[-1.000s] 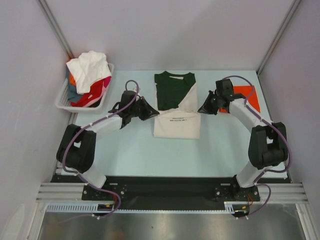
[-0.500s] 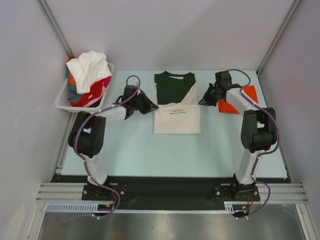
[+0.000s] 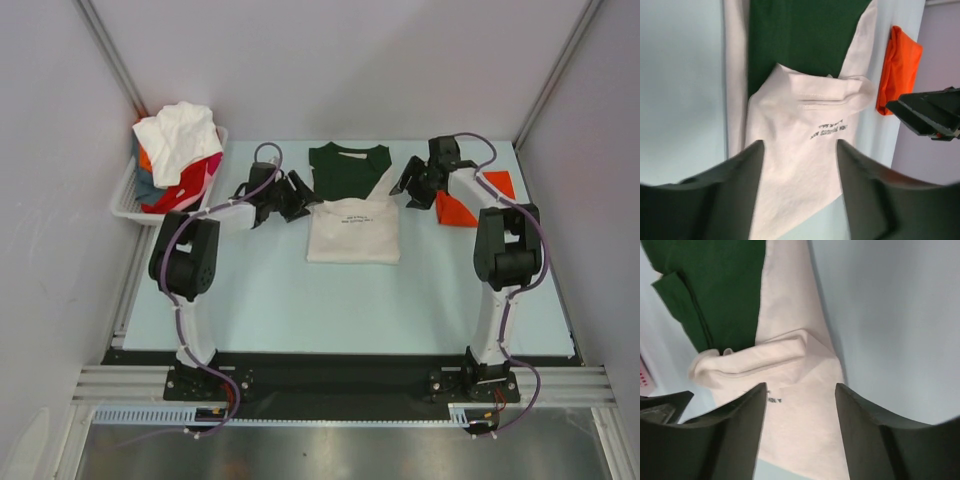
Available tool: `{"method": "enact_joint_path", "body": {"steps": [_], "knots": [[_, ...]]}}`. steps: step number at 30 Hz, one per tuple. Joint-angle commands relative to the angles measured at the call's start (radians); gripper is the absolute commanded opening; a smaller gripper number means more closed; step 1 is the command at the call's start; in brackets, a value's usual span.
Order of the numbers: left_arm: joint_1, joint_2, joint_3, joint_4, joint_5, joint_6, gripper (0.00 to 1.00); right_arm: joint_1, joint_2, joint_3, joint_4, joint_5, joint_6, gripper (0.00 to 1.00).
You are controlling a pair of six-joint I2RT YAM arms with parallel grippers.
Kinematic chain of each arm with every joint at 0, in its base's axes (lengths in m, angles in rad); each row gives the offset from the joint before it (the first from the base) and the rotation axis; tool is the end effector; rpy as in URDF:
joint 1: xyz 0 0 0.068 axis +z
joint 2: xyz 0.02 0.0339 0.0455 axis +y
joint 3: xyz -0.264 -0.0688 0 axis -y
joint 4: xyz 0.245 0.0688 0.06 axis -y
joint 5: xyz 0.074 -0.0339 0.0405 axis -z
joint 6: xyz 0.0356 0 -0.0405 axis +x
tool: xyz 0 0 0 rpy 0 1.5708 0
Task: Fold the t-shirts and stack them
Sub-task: Fold the tshirt
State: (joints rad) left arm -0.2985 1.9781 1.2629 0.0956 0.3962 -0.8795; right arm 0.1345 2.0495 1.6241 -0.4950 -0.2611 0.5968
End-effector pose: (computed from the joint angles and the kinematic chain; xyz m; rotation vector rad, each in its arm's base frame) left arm 0.4126 -0.1413 0.1785 -0.4388 2.3129 -1.0609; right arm 0.4498 0.0701 0.2151 0.4754 2.5137 0.6215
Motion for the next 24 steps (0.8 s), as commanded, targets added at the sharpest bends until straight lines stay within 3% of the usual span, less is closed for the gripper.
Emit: {"method": "enact_joint_path", "body": {"steps": [1,3,7,14,24], "knots": [[0.006,-0.036,0.0,0.013,-0.009,0.033,0.69,0.005,-0.047,-0.051,0.025,0.042,-0.002,0.69],[-0.004,-0.086,-0.051,0.013,-0.054,0.059,0.86,0.011,-0.119,-0.154,0.084,0.06,0.008,0.7],[-0.028,-0.243,-0.23,0.007,-0.129,0.085,0.91,0.022,-0.294,-0.389,0.209,0.056,0.006,0.7],[-0.1,-0.384,-0.453,0.047,-0.134,0.077,0.79,0.05,-0.457,-0.641,0.225,0.013,-0.037,0.59],[-0.14,-0.344,-0.517,0.079,-0.152,0.073,0.68,0.085,-0.454,-0.765,0.286,-0.046,-0.02,0.54]]}}
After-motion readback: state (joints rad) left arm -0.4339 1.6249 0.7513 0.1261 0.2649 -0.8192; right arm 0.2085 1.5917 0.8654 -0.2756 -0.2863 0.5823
